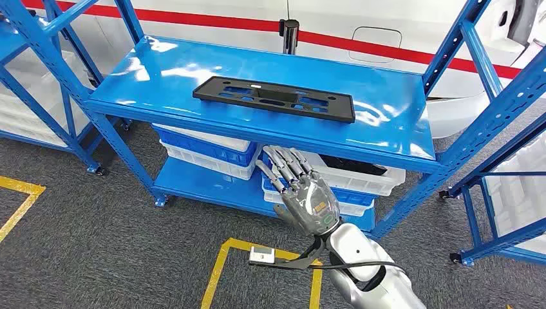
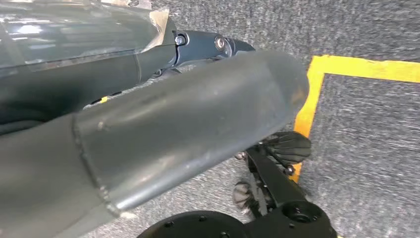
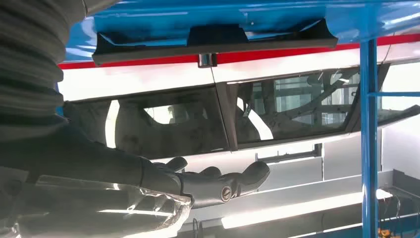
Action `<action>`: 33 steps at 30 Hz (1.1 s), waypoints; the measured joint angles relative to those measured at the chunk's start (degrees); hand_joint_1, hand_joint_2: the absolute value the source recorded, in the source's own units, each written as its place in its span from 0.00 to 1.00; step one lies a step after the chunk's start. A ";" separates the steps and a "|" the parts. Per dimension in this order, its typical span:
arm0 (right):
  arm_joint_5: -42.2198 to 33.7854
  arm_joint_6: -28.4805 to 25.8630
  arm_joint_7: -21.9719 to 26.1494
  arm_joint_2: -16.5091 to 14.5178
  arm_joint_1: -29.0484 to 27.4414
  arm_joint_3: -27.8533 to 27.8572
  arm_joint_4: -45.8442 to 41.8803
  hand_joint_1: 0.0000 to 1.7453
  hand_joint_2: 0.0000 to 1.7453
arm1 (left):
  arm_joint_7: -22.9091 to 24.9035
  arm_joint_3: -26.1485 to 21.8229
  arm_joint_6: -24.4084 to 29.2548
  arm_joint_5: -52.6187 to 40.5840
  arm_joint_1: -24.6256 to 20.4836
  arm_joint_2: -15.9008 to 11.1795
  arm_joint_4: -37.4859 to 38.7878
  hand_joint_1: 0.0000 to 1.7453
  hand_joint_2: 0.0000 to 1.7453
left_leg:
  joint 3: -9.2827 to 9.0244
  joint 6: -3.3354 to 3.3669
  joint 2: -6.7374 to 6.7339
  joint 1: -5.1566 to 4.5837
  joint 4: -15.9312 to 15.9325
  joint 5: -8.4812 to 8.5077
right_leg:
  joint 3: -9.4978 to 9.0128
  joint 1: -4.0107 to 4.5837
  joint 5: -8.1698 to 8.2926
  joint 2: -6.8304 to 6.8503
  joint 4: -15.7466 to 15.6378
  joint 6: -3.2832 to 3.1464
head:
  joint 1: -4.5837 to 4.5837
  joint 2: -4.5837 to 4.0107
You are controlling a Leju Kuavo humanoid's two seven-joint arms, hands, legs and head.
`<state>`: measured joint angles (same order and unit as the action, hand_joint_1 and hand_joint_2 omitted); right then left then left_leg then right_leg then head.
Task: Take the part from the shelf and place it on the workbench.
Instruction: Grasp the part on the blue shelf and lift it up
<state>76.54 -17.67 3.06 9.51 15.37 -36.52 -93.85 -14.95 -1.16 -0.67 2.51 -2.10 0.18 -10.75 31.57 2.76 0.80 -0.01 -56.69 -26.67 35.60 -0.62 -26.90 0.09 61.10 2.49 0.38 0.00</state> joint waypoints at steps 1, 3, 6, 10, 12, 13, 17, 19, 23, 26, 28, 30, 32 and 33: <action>0.02 0.00 -0.01 -0.01 0.00 0.02 0.00 0.00 1.00 | 0.00 -0.08 0.02 0.01 -0.02 0.03 0.00 0.00 0.00 | -0.04 -0.16 0.03 -0.21 -0.18 -0.22 | -0.56 0.11 0.45 -0.02 -1.23 -0.19 | -0.02 -0.01; 0.22 -0.08 -0.21 -0.11 -0.03 0.20 0.01 0.00 1.00 | 0.00 -0.28 0.09 0.04 -0.06 0.09 0.00 0.00 0.00 | -0.17 -0.58 0.09 -0.39 -0.36 -0.74 | -1.45 0.16 1.22 -0.05 -3.21 -0.83 | 0.06 -0.01; 1.14 -0.62 -1.25 -0.65 -0.09 0.95 0.02 0.00 1.00 | 0.00 -0.58 0.36 0.07 -0.12 0.21 -0.01 0.00 0.00 | -0.32 -1.51 0.05 -0.10 -0.68 -1.45 | -1.93 -0.03 1.27 -0.15 -3.77 -2.08 | 0.19 -0.01; 3.17 -1.94 -2.20 -2.04 -0.34 2.21 0.25 0.00 1.00 | 0.00 -0.75 0.79 -0.03 -0.16 0.48 -0.01 0.00 0.00 | 4.79 -3.05 -0.34 0.65 -10.62 -5.83 | -3.09 -0.47 0.69 -0.12 -4.11 -3.44 | 0.48 -0.01; 3.80 -2.17 -2.29 -2.52 -0.90 2.66 0.44 0.00 1.00 | 0.00 -0.76 0.90 -0.04 -0.08 0.54 0.00 0.00 0.00 | 8.93 -3.56 -0.45 1.06 -16.55 -7.06 | -3.52 -0.48 0.22 -0.15 -4.10 -3.61 | 0.48 -0.01; 3.96 -2.22 -2.31 -2.67 -1.22 2.84 0.52 0.00 1.00 | 0.00 -0.76 0.91 -0.04 -0.04 0.57 0.00 0.00 0.00 | 9.64 -3.71 -0.52 1.25 -16.61 -5.99 | -3.83 -0.51 -0.05 -0.20 -4.09 -3.53 | 0.50 -0.01; 4.20 -2.46 -2.34 -3.15 -1.68 3.41 0.65 0.00 1.00 | 0.00 -0.76 0.91 -0.04 -0.04 0.62 0.01 0.00 0.00 | 4.79 -3.58 -0.75 1.58 -3.80 2.06 | -5.42 -0.51 -1.39 -0.37 -4.08 -2.53 | 0.48 -0.01; 4.22 -2.62 -2.34 -3.29 -1.67 3.57 0.67 0.00 1.00 | 0.00 -0.76 0.91 -0.04 -0.14 0.67 0.02 0.00 0.00 | 3.72 -2.97 -0.68 1.13 -1.53 2.20 | -5.65 -0.29 -1.90 -0.36 -4.17 -1.78 | 0.46 -0.02; 4.28 -2.80 -2.35 -3.43 -1.76 3.85 0.66 0.00 1.00 | -0.05 -0.76 0.91 -0.15 -0.13 0.85 0.01 0.00 0.00 | 2.74 -1.23 -0.65 0.85 -0.51 1.96 | -4.75 -0.24 -3.45 -0.16 -1.97 -0.82 | 0.38 -0.01; 4.46 -3.13 -2.49 -3.31 -2.75 4.31 0.65 0.00 1.00 | -0.19 -0.76 0.92 -0.62 -0.21 0.93 0.00 0.00 0.00 | 1.88 -0.17 -0.63 0.68 -0.23 1.41 | 1.48 -0.25 -7.03 -0.12 8.92 -1.48 | 0.30 -0.01; 4.73 -3.51 -2.76 -3.05 -4.23 4.72 0.63 0.00 1.00 | -0.22 -0.74 0.93 -1.16 -0.21 0.98 0.00 0.00 0.00 | 1.28 0.03 -0.38 0.51 -0.27 0.83 | 4.46 -0.25 -6.86 -0.12 12.39 -1.10 | 0.28 -0.02; 5.20 -4.09 -3.11 -2.86 -5.55 5.03 0.52 0.00 1.00 | -0.16 -0.73 0.93 -1.67 -0.21 1.05 0.00 0.00 0.00 | 0.35 -0.15 -0.11 0.43 -0.31 0.11 | 3.13 -0.24 -3.27 -0.10 7.29 -0.18 | 0.27 -0.02; 5.81 -4.45 -3.45 -2.82 -6.28 5.13 0.36 0.00 1.00 | 0.25 -0.70 0.87 -2.24 -0.38 1.08 0.00 0.00 0.00 | -0.37 -0.61 0.03 0.17 -0.47 -0.72 | 0.27 -0.09 0.40 -0.09 -0.18 0.02 | 0.19 -0.01; 6.14 -4.42 -3.66 -2.82 -6.47 5.12 0.29 0.00 1.00 | 0.66 -0.67 0.78 -2.61 -0.55 1.08 0.00 0.00 0.00 | -0.54 -0.88 0.05 0.03 -0.58 -1.09 | -0.59 -0.02 1.29 -0.08 -2.25 -0.30 | 0.22 -0.01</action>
<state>82.69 -22.09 -0.60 6.68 8.90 -31.40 -93.56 -14.29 -1.82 0.11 -0.10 -2.65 1.25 -10.75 31.03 1.88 0.85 0.03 -57.26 -27.76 35.01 -0.64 -25.60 0.00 58.85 2.20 0.60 -0.01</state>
